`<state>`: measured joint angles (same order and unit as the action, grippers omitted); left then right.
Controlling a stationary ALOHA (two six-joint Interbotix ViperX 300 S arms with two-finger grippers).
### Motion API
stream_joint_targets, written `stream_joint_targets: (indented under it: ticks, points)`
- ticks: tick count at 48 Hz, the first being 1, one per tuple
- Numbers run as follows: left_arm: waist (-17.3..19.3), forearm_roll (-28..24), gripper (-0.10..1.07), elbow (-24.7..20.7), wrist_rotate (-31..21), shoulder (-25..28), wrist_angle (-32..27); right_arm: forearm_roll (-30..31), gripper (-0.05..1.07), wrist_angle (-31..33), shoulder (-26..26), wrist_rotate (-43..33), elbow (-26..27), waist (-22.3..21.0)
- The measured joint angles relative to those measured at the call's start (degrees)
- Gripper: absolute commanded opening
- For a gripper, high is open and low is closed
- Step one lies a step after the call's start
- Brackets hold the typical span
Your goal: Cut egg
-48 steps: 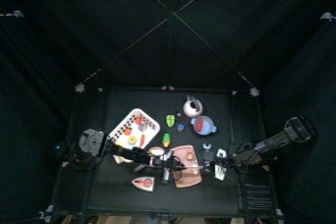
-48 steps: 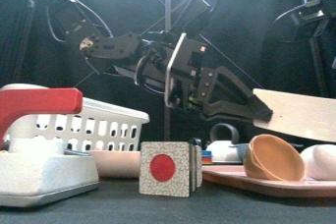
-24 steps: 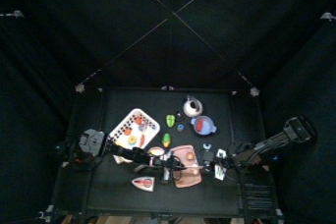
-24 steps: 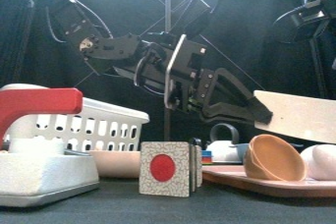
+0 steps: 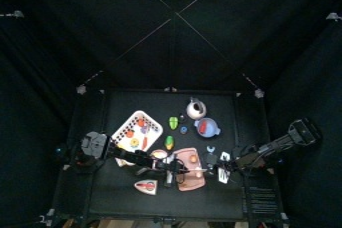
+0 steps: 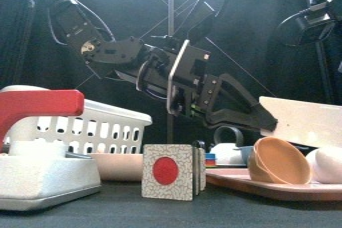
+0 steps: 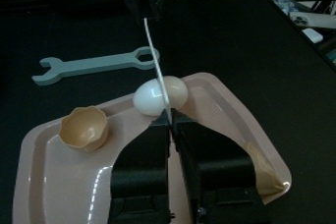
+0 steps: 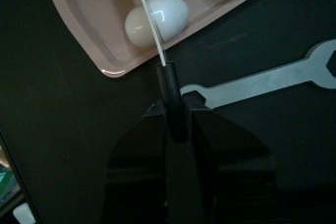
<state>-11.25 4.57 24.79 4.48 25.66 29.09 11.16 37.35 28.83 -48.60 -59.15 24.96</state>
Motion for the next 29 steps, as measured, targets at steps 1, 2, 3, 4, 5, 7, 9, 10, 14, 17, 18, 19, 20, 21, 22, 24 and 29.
stream_joint_targets:
  ticks: [1, 2, 3, 4, 5, 7, 9, 10, 14, 17, 18, 19, 20, 21, 22, 24, 29]
  points:
    - [0.0, 0.0, 0.43, 0.0, 0.0, 0.1, -0.1, 0.0, 0.41, 0.0, 0.0, 0.0, -0.1, 0.0]
    - [0.1, 0.0, 0.43, 0.0, 0.0, 0.0, -0.2, -0.1, 0.41, -0.1, 0.1, 0.0, 0.0, -0.1]
    - [0.0, 0.0, 0.43, 0.0, 0.0, 0.1, -0.2, -0.1, 0.41, -0.1, 0.0, 0.0, 0.0, 0.0]
    - [0.0, 0.0, 0.43, 0.0, 0.0, 0.1, -0.3, -0.1, 0.41, -0.2, 0.0, 0.0, -0.1, 0.0]
    - [0.1, 0.0, 0.43, 0.0, 0.0, 0.1, -0.4, 0.0, 0.41, -0.3, 0.0, 0.1, 0.0, 0.0]
    - [0.0, 0.0, 0.43, 0.0, 0.0, 0.0, -0.5, -0.1, 0.41, -0.4, 0.0, 0.1, 0.0, 0.0]
    - [0.0, 0.0, 0.43, 0.0, 0.0, 0.1, -0.7, 0.0, 0.41, -0.4, -0.1, 0.0, -0.1, 0.0]
    - [0.0, 0.0, 0.43, 0.0, 0.0, 0.1, -0.9, 0.0, 0.41, -0.4, -0.1, 0.0, 0.0, -0.1]
    - [0.0, 0.0, 0.43, 0.0, 0.0, 0.1, -1.2, -0.1, 0.41, -0.7, -0.2, 0.1, -0.1, 0.0]
    - [0.0, 0.0, 0.43, 0.0, 0.0, 0.1, -1.6, 0.0, 0.41, -0.7, -0.3, 0.0, -0.1, 0.0]
    - [0.1, 0.0, 0.43, 0.0, 0.0, 0.1, -1.7, -0.1, 0.41, -0.9, -0.3, 0.1, -0.1, 0.0]
    - [0.0, 0.0, 0.43, 0.0, 0.0, 0.1, -1.8, -0.1, 0.41, -0.9, -0.4, 0.1, -0.1, 0.0]
    - [0.0, 0.0, 0.43, 0.0, 0.0, 0.1, -1.8, -0.1, 0.41, -0.9, -0.4, 0.0, -0.1, 0.0]
    - [0.0, 0.0, 0.43, 0.0, 0.0, 0.0, -1.8, -0.1, 0.41, -1.0, -0.4, 0.1, -0.1, 0.0]
    - [0.0, 0.0, 0.43, 0.0, 0.0, 0.1, -1.9, -0.1, 0.41, -1.1, -0.4, 0.1, -0.1, 0.0]
    - [0.0, 0.1, 0.43, 0.0, 0.0, 0.1, -2.0, -0.1, 0.41, -1.2, -0.6, 0.1, -0.1, 0.0]
    - [-0.1, 1.0, 0.43, -0.1, 0.0, 0.1, -2.1, -0.1, 0.41, -1.8, -1.1, 0.0, -0.2, 0.0]
